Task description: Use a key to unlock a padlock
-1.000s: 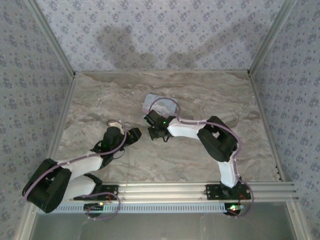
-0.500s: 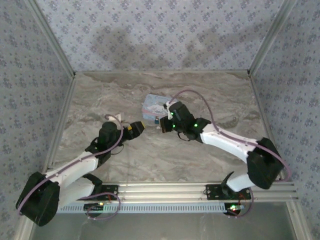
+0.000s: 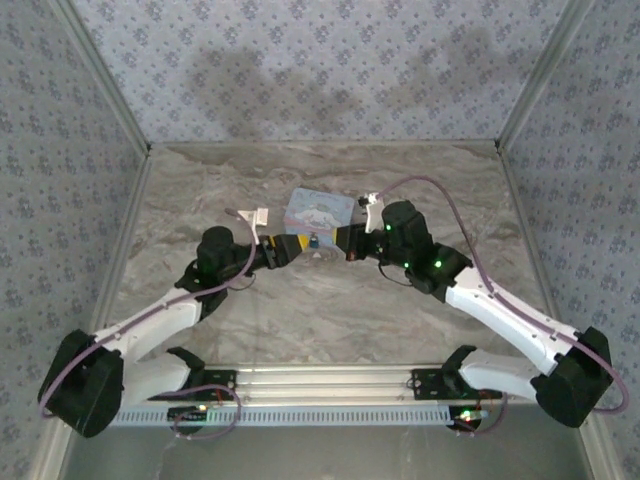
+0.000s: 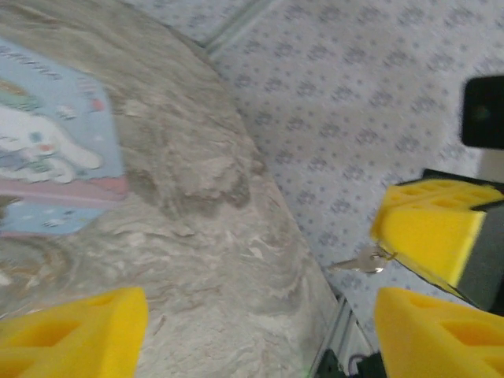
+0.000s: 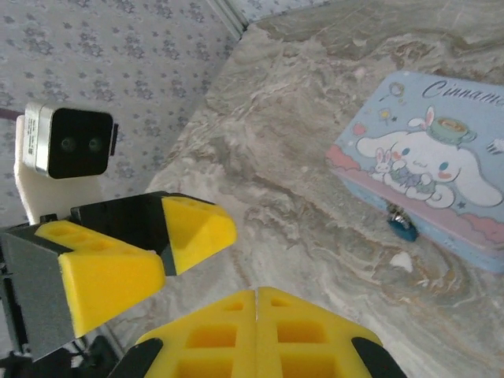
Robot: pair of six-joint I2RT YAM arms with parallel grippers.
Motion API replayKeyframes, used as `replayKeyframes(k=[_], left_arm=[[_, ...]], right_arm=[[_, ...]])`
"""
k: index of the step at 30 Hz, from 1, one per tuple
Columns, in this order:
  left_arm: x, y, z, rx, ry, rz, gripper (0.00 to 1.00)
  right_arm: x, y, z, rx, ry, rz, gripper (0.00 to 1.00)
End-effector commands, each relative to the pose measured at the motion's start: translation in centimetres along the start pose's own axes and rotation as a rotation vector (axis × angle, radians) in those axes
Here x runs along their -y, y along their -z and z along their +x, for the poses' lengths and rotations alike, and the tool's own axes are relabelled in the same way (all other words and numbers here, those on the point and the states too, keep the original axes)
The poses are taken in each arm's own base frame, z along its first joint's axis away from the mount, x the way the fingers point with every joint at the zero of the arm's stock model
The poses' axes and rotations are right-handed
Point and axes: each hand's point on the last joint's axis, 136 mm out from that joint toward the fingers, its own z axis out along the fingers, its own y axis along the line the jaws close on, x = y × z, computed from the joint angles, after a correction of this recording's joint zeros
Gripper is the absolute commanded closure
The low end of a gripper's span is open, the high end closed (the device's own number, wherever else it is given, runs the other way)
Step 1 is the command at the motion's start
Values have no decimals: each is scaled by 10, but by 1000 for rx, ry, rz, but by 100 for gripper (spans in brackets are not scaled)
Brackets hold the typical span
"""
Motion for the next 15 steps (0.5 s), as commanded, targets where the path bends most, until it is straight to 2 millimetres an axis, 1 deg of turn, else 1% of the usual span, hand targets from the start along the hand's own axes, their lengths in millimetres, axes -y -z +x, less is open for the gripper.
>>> replayKeyframes(k=[1, 3, 5, 8, 11, 15], left_arm=[[52, -7, -7, -22, -116, 198, 29], [65, -13, -1, -60, -145, 246, 32], [76, -21, 5, -99, -171, 276, 32], [80, -29, 9, -119, -186, 290, 30], [83, -32, 9, -116, -195, 305, 28], [87, -38, 16, -151, -212, 311, 29]], right_arm=[[-7, 6, 6, -33, -56, -56, 100], [-11, 9, 4, -32, -83, -76, 100], [-14, 12, 2, -28, -97, -93, 100], [-18, 16, -1, -18, -113, -110, 100], [-19, 20, -3, -11, -126, -117, 100], [-22, 23, -5, -5, -137, -130, 100]])
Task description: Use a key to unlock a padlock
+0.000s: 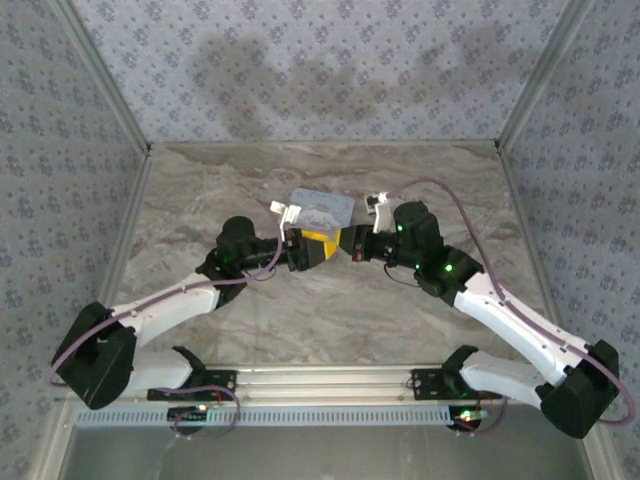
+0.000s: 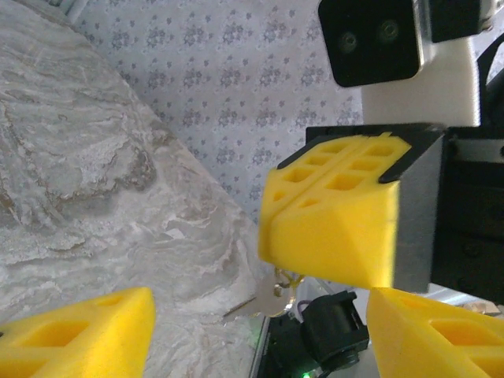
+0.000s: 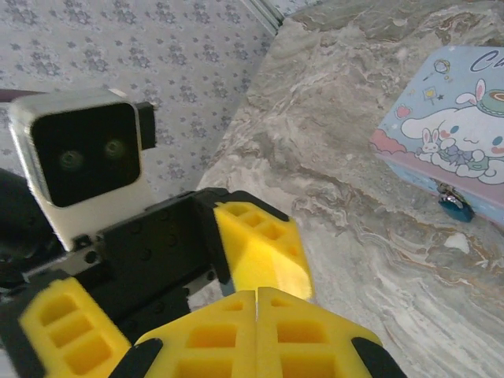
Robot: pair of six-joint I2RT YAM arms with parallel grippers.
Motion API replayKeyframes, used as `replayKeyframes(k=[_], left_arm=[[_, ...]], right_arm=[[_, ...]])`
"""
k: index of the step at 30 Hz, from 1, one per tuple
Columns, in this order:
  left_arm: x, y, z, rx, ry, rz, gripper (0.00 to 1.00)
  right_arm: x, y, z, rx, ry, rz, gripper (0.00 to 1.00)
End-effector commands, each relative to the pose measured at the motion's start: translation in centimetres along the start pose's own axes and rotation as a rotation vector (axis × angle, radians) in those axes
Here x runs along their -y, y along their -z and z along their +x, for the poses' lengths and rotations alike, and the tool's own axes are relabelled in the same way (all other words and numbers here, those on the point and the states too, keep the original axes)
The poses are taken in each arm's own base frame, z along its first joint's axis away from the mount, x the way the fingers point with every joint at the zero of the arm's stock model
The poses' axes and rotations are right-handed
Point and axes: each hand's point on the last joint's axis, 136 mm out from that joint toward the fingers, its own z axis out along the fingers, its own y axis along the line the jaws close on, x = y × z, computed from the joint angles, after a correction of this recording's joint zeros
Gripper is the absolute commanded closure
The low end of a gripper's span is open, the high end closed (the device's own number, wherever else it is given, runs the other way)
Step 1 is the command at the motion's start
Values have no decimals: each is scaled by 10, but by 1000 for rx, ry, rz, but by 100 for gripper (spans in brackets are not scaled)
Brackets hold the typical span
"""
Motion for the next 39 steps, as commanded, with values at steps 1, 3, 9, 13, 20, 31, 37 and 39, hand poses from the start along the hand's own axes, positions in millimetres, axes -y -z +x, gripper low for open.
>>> replayKeyframes(k=[1, 3, 9, 13, 20, 31, 37, 39], left_arm=[[21, -8, -8, -6, -78, 68, 29], [21, -9, -9, -5, -74, 77, 31], [24, -19, -5, -33, -61, 109, 43], [22, -23, -4, -35, -50, 112, 37], [30, -26, -4, -22, -65, 154, 32], [43, -22, 1, 27, -156, 186, 32], [48, -14, 1, 52, -191, 188, 32], [48, -14, 4, 37, -198, 177, 32]], right_arm=[[-6, 5, -1, 4, -26, -34, 100], [-7, 5, -2, 4, -30, -40, 100], [-9, 3, -3, 7, -42, -58, 100], [-10, 4, -4, 13, -50, -69, 100], [-11, 6, -8, 27, -95, -102, 100], [-4, 9, -14, 38, -174, -112, 100], [4, 10, -16, 46, -207, -94, 100], [4, 10, -18, 49, -215, -104, 100]])
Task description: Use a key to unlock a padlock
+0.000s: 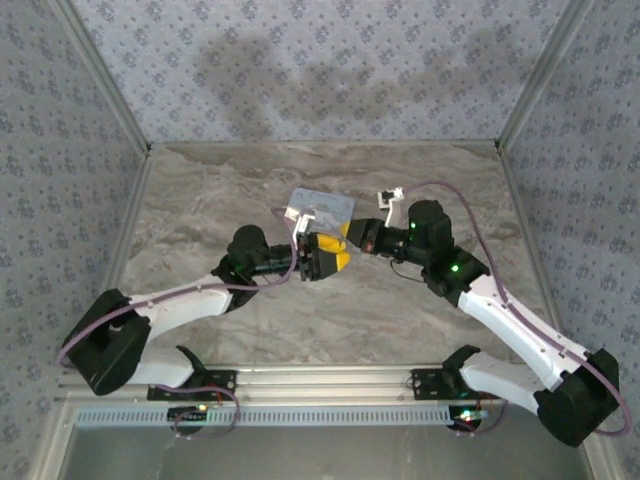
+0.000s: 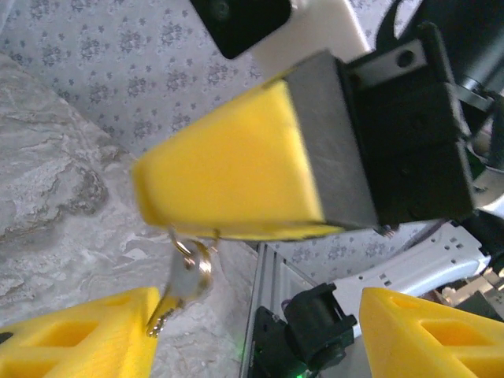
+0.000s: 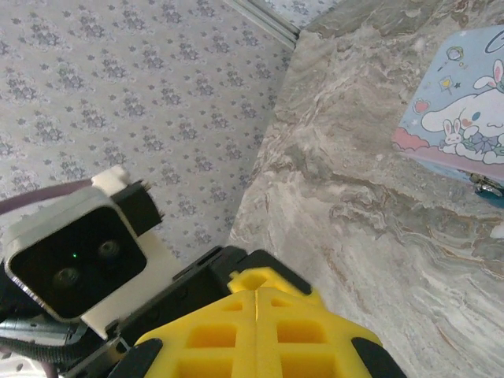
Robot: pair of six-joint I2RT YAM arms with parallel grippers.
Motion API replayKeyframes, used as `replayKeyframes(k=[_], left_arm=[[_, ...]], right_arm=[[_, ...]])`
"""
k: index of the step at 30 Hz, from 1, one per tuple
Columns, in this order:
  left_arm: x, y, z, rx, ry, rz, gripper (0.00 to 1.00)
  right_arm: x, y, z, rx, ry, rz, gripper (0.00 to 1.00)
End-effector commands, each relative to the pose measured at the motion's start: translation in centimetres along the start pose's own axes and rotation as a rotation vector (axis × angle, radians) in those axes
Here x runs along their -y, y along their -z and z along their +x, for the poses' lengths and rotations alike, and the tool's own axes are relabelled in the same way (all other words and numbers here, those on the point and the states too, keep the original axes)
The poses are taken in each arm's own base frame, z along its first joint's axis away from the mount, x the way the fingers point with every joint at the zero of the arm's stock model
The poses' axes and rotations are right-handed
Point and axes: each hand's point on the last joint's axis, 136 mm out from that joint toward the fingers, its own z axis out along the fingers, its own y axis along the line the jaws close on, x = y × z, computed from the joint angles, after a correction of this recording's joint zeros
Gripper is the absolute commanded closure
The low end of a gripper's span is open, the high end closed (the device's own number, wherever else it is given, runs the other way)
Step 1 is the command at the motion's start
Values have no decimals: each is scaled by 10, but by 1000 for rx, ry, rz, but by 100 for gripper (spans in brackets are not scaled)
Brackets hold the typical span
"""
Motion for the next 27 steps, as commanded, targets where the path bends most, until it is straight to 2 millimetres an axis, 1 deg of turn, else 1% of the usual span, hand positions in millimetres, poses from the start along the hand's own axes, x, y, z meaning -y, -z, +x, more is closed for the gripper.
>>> replayKeyframes(k=[1, 4, 6, 13, 19, 20, 21, 23, 27], left_arm=[[18, 3, -10, 17, -87, 38, 32], [15, 3, -9, 16, -82, 22, 34], [14, 2, -9, 9, -71, 17, 37], [7, -2, -8, -15, -46, 0, 54], [5, 1, -8, -22, -35, -18, 56], [4, 1, -9, -22, -35, -20, 60], [4, 2, -9, -23, -35, -23, 61], [3, 4, -10, -21, -37, -31, 62], [3, 5, -11, -26, -44, -39, 68]], right_arm=[[-4, 0, -2, 2, -24, -29, 100], [-5, 1, -3, 3, -23, -32, 100], [-5, 0, -2, -2, -25, -35, 100], [-5, 2, 3, -24, -20, -36, 100], [-3, 4, 7, -47, -12, -31, 100], [-3, 4, 8, -53, -12, -30, 100], [-2, 4, 9, -59, -11, -28, 100], [-1, 4, 11, -69, -14, -25, 100], [0, 3, 15, -86, -17, -26, 100]])
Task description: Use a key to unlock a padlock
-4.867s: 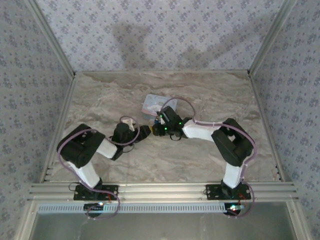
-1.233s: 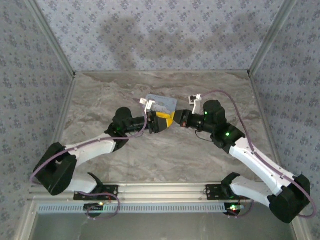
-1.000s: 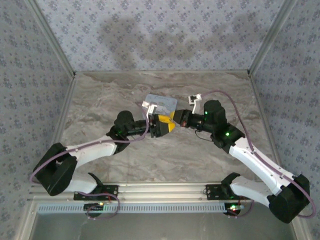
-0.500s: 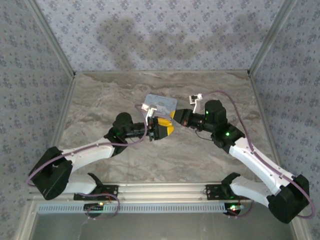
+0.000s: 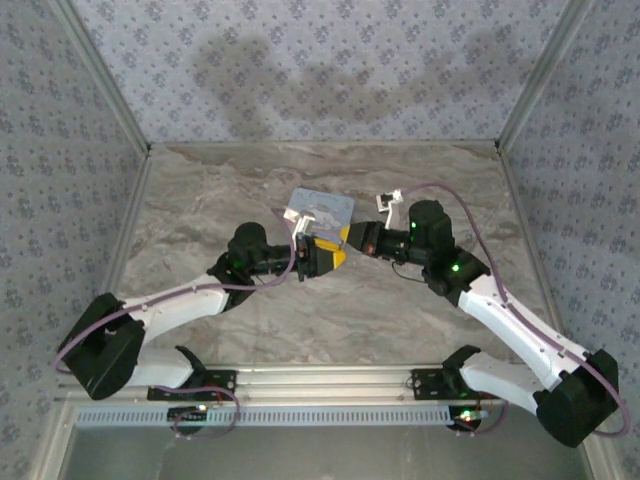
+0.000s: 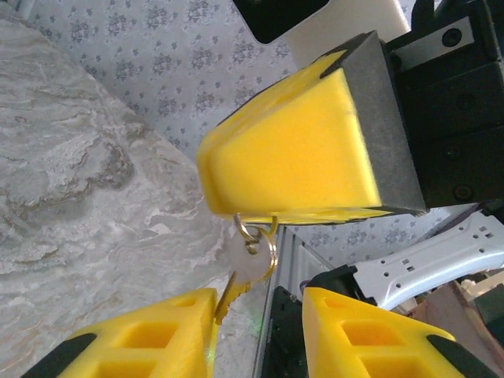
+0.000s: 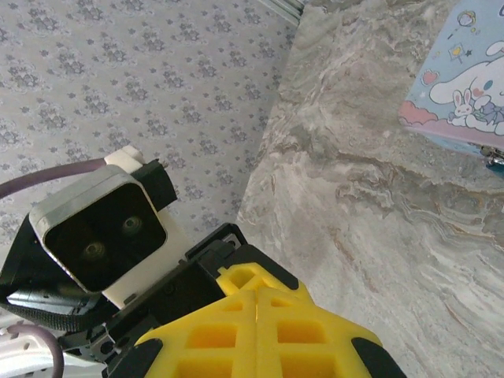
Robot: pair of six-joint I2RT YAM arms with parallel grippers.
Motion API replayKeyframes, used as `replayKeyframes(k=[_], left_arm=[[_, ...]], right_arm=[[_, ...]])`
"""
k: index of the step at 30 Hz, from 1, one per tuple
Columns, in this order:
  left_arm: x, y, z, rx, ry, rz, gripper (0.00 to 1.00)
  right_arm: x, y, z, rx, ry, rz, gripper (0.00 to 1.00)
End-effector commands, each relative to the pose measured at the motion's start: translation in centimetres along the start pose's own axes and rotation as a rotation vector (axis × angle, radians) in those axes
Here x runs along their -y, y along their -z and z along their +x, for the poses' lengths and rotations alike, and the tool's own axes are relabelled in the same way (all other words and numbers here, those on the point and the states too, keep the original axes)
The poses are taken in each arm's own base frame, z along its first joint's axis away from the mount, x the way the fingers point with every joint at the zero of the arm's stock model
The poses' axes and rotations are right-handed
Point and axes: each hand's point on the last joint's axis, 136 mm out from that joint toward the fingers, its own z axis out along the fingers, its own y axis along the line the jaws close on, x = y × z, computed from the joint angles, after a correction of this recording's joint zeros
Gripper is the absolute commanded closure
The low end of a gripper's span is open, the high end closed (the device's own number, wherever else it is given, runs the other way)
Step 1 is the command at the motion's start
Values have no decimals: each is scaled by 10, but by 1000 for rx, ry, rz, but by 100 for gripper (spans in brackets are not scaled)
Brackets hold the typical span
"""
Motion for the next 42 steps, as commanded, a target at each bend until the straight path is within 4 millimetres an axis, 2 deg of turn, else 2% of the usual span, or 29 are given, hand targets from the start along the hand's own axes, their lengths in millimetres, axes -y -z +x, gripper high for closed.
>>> replayKeyframes(k=[1, 5, 7, 11, 16, 18, 26, 27, 30, 32, 42], left_arm=[[19, 2, -21, 34, -63, 32, 70], [17, 2, -22, 31, -59, 25, 71], [16, 3, -21, 28, -59, 23, 80], [13, 4, -20, 24, -51, 14, 81], [12, 5, -19, 14, -46, 5, 68], [13, 5, -19, 12, -48, 10, 67], [11, 3, -18, 6, -40, 11, 80], [10, 3, -18, 7, -40, 9, 78], [5, 2, -17, -1, -28, -12, 59], [3, 1, -15, -4, -24, -15, 54], [6, -8, -14, -24, -2, 35, 57]], right_arm=[[-1, 1, 5, -30, 11, -9, 100], [0, 0, 8, -43, 10, -9, 100], [1, 0, 9, -49, 11, -7, 100], [4, -1, 14, -72, 17, 3, 100], [6, 0, 16, -85, 20, 12, 100], [5, 0, 16, -84, 19, 12, 100], [3, 0, 14, -76, 17, 4, 100], [2, 0, 13, -75, 17, 0, 100], [-1, 0, 12, -71, 16, -8, 100], [-2, 0, 11, -70, 16, -12, 100], [-4, -1, 10, -64, 9, -26, 100]])
